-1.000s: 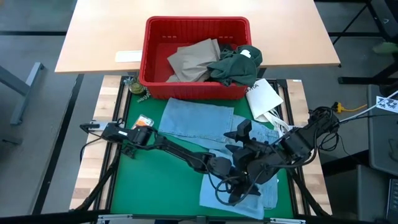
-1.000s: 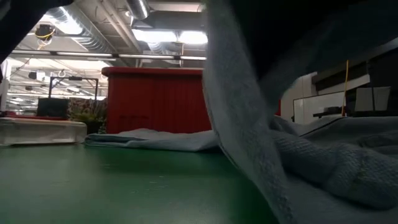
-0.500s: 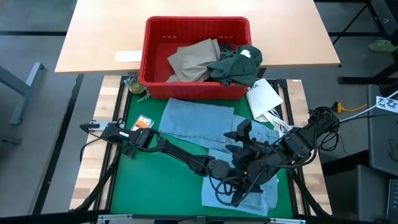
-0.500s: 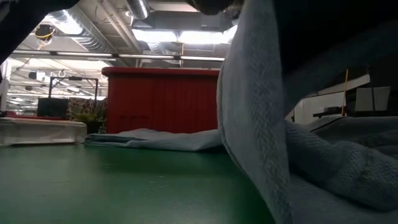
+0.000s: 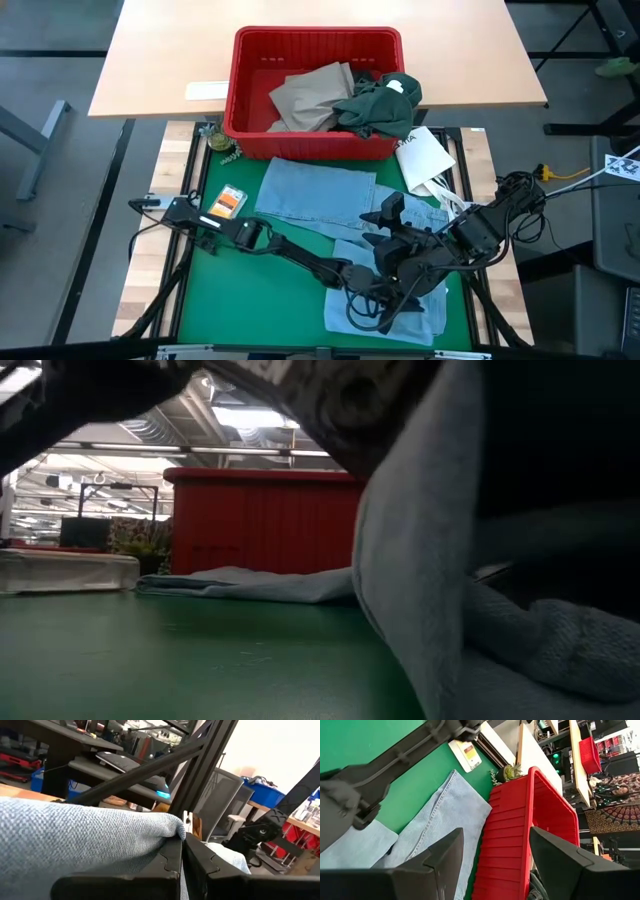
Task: Fold Laundry from Bin
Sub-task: Fold the blue pants
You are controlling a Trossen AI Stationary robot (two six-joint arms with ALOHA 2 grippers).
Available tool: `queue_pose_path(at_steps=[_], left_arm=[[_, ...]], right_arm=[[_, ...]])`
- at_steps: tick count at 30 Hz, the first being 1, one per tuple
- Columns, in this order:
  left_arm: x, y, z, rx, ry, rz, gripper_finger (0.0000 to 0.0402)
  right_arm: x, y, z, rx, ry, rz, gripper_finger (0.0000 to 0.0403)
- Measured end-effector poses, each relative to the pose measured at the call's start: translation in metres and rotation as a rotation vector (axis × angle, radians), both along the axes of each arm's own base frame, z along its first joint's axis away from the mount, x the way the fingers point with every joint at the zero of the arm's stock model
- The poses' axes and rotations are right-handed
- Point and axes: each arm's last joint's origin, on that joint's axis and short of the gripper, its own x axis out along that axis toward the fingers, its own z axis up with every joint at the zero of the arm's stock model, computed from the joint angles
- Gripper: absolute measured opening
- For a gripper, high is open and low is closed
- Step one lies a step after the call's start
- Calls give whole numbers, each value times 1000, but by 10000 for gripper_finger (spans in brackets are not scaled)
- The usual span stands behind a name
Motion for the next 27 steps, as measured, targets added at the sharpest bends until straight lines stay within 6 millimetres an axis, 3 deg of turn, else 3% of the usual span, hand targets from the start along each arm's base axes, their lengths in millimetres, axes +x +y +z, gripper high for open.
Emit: queue_pose_path(at_steps=[5,13,23,27], left_arm=[[7,-2,-13,0,-25,3,0],[6,-4,-19,161,-62,20,4],[7,-2,-19,161,-59,56,94],[8,-2,-9,216,-95,35,126]], right_arm=[[0,0,0,0,1,0,227],[0,0,0,0,1,1,227],[0,0,0,19,8,7,227],[-1,1,-2,85,6,-17,227]])
